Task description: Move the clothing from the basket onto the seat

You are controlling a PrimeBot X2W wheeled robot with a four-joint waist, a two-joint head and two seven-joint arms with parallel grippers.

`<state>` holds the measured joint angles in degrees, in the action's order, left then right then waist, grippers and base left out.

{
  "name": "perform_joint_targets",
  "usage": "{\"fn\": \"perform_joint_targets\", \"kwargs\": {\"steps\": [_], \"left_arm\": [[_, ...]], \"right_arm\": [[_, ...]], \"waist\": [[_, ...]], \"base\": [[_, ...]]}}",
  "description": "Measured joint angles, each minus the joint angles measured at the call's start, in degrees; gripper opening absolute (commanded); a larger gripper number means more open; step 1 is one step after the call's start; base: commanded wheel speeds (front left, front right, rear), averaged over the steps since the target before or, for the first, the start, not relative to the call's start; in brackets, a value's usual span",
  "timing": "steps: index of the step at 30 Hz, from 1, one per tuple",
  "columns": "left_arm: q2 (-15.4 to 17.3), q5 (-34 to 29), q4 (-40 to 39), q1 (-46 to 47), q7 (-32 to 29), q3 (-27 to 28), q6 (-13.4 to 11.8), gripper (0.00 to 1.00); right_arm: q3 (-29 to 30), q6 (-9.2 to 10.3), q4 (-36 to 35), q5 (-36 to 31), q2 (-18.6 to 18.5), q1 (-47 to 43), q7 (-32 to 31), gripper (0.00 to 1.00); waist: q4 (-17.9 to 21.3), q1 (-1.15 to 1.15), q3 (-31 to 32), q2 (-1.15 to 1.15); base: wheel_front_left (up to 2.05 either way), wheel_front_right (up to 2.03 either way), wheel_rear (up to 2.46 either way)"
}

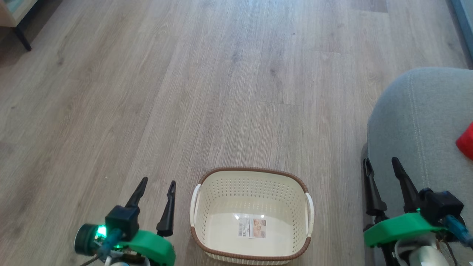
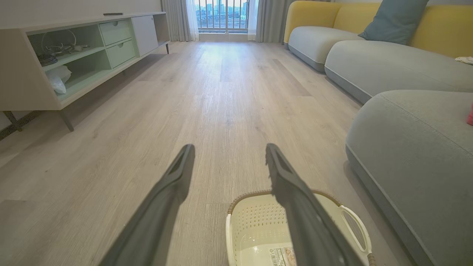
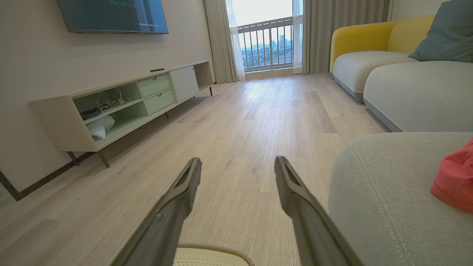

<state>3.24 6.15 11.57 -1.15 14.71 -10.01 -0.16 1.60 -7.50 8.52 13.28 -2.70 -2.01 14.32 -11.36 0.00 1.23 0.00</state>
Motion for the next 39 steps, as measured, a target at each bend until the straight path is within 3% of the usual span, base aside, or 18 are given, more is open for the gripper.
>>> {"fn": "perform_joint_targets", "kwargs": {"steps": [10, 11, 18, 39], "left_arm": [[0.0, 3.6, 0.1, 0.0, 0.0, 0.5, 1.3, 1.0], [0.0, 3.9, 0.2, 0.0, 0.0, 0.5, 1.5, 0.0], [0.1, 4.9, 5.5, -3.9, -0.5, 0.4, 1.5, 0.0], [0.3, 19.1, 5.5, -3.2, -3.6, 1.9, 2.3, 0.0]], "right_arm": [[-0.9, 0.0, 0.2, -0.2, 0.0, 0.0, 0.0, 1.0], [-1.1, 0.0, 0.4, -0.2, 0.0, 0.0, 0.0, 0.0], [-1.6, 0.0, 6.0, 0.8, 0.1, -2.6, -0.6, 0.0], [-0.3, 0.0, 6.0, 13.9, 0.1, -2.1, -3.9, 0.0]], "waist": [[0.8, 0.0, 0.5, 0.0], [0.8, 0.0, 0.5, 0.0], [1.1, 0.0, 0.5, 0.0], [2.9, 0.0, 0.1, 0.0]], "base": [[0.0, 0.0, 0.0], [0.0, 0.0, 0.0], [0.0, 0.0, 0.0], [0.0, 0.0, 0.0]]}}
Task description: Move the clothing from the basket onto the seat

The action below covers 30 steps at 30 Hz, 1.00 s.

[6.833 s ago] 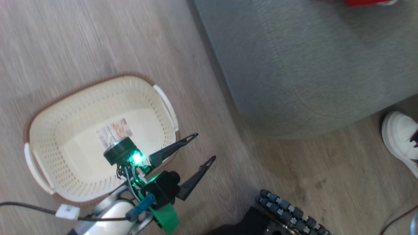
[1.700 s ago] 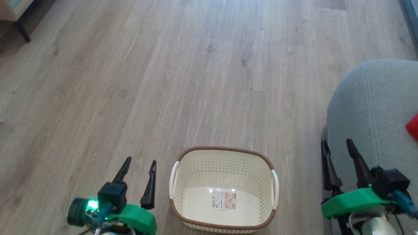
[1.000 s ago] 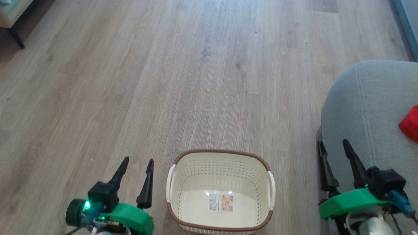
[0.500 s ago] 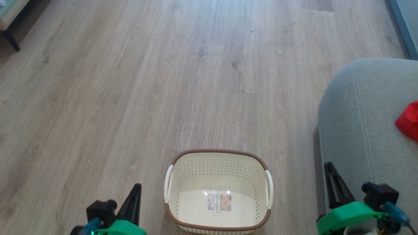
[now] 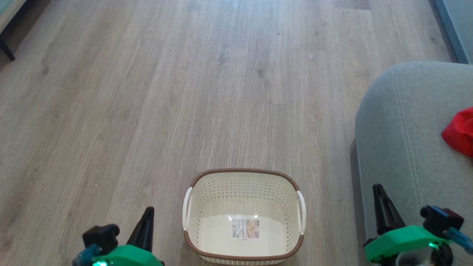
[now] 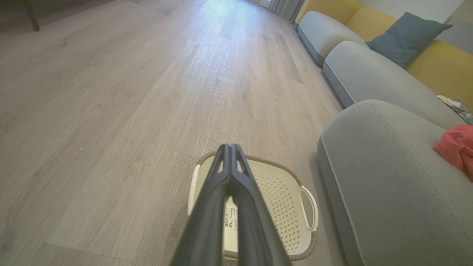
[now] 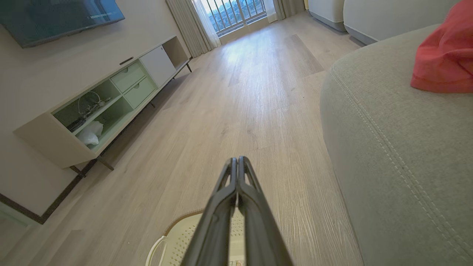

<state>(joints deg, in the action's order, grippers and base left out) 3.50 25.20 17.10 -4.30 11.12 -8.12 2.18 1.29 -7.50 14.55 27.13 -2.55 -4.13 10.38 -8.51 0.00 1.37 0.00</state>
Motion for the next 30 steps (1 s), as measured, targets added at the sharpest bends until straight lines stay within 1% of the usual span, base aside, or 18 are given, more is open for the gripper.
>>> {"fn": "perform_joint_targets", "kwargs": {"steps": [30], "left_arm": [[0.0, 19.2, -0.3, 2.2, -4.5, 2.8, 1.3, 0.0]], "right_arm": [[1.8, 0.0, 0.3, 18.2, 0.1, 1.5, -4.6, 0.0]], "waist": [[2.4, 0.0, -0.4, 0.0]], "base": [[0.0, 0.0, 0.0]]}}
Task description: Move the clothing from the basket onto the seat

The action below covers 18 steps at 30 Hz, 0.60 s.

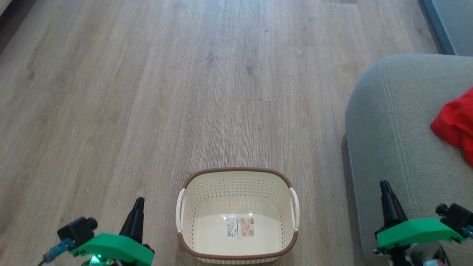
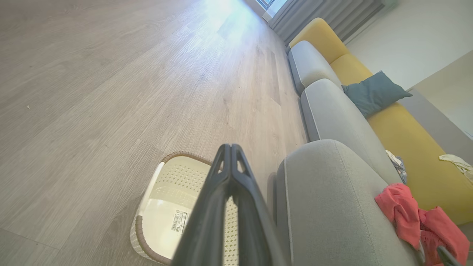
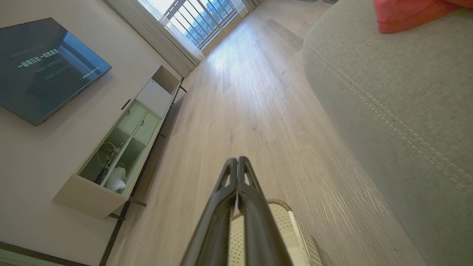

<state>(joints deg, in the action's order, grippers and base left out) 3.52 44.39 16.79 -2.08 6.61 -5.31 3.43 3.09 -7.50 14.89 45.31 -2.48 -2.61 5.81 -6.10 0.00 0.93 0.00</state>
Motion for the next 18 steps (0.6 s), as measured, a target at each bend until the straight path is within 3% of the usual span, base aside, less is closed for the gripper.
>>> {"fn": "perform_joint_targets", "kwargs": {"steps": [18], "left_arm": [[0.0, 11.8, -0.2, 1.3, -2.9, 2.0, 1.0, 0.0]], "right_arm": [[0.9, 0.01, 0.2, 11.4, 0.0, 1.2, -2.9, 0.0]], "waist": [[1.5, 0.0, -0.3, 0.0]], "base": [[0.0, 0.0, 0.0]]}}
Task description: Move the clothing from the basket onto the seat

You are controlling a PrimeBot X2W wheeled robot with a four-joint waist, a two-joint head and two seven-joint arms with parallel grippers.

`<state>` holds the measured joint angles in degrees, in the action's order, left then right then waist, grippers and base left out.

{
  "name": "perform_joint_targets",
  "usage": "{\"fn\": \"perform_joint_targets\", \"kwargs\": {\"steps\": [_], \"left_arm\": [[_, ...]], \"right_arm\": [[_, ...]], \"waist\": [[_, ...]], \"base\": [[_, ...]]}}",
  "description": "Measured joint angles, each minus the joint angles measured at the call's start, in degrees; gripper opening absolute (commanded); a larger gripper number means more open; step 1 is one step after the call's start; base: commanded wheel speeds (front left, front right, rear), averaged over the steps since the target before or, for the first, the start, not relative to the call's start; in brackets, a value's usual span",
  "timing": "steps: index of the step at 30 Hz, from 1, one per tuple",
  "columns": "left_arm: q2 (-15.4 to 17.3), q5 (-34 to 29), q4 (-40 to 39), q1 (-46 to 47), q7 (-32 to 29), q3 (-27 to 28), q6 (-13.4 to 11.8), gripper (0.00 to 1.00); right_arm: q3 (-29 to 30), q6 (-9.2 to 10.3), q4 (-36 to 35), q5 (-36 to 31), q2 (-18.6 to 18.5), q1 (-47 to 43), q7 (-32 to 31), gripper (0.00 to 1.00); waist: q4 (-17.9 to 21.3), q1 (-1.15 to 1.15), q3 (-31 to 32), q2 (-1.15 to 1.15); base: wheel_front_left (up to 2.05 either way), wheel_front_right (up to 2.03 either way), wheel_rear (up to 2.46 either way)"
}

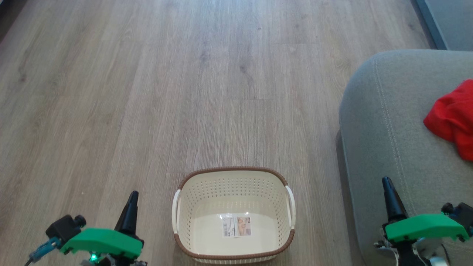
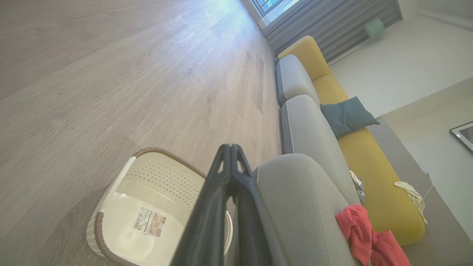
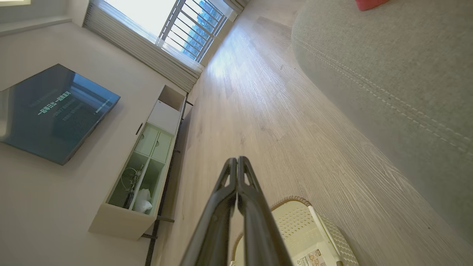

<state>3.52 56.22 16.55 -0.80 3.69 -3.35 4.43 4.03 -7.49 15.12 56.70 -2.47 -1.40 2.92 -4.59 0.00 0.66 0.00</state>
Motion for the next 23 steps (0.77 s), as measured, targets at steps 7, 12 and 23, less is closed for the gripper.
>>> {"fn": "perform_joint_targets", "kwargs": {"steps": [7, 12, 23], "left_arm": [[0.0, 5.2, 0.0, 0.1, -1.2, 1.3, 0.4, 0.0], [0.0, 8.5, -0.2, 0.9, -2.1, 1.6, 0.5, 0.0], [0.0, 15.6, -0.3, 1.2, -3.9, 3.2, 1.0, 0.0]], "right_arm": [[0.7, 0.0, 0.0, 5.0, 0.0, 1.2, -1.3, 0.0], [1.0, 0.0, 0.1, 8.2, 0.0, 1.2, -2.2, 0.0], [1.5, 0.0, 0.3, 15.1, 0.0, 2.3, -4.0, 0.0]], "waist": [[0.7, 0.0, -0.1, 0.0], [1.1, 0.0, -0.2, 0.0], [2.0, 0.0, -0.4, 0.0]], "base": [[0.0, 0.0, 0.0], [0.0, 0.0, 0.0], [0.0, 0.0, 0.0]]}}
